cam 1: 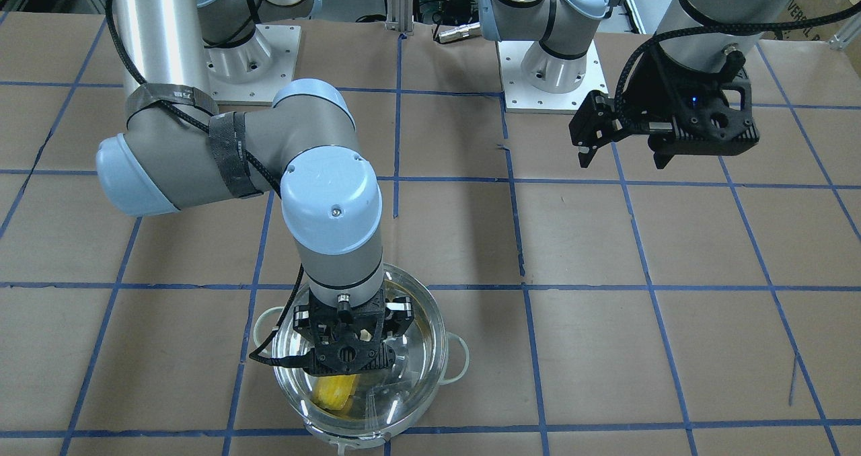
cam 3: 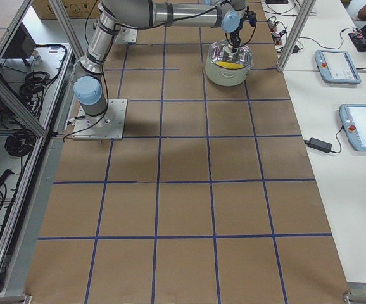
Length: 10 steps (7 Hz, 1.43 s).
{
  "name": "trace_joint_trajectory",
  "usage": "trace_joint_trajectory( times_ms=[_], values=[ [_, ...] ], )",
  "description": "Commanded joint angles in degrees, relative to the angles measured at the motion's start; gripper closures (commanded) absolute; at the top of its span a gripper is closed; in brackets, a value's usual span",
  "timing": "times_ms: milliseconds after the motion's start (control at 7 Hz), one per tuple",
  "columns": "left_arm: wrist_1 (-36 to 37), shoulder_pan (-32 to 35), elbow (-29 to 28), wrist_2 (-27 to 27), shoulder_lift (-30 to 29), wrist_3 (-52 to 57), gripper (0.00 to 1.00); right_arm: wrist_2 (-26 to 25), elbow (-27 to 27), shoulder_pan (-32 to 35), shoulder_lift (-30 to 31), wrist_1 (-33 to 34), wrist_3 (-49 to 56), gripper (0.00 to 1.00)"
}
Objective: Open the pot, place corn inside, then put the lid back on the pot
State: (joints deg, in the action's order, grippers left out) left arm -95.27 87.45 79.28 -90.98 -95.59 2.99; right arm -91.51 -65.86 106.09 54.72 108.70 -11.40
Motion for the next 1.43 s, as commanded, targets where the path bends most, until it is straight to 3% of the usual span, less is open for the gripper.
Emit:
trace_joint_trajectory(
  times_ms=[0,429,714,1000,1143,1286],
  values=[
    [0.0,0.0,0.0,0.0,0.0,0.0,0.0,0.0,-0.3,0.0,0.0,-0.2,0.1,0.01],
    [0.0,0.0,0.1,-0.1,0.1,0.0,0.0,0.5,0.5,-0.5,0.7,-1.6,0.0,0.0],
    [0.0,0.0,0.1,0.0,0.1,0.0,0.0,1.0,3.6,-4.4,4.3,-11.4,5.8,0.0],
    [0.0,0.0,0.0,0.0,0.1,0.0,0.0,2.2,-2.4,-9.4,11.9,-11.2,15.2,0.0],
    [0.0,0.0,0.1,0.0,0.1,0.0,0.0,8.0,-7.3,-13.1,17.5,-11.9,18.1,0.0],
    [0.0,0.0,0.1,-0.1,0.2,0.0,0.0,8.9,-11.4,-16.6,22.8,-13.6,18.3,0.0]
  ],
)
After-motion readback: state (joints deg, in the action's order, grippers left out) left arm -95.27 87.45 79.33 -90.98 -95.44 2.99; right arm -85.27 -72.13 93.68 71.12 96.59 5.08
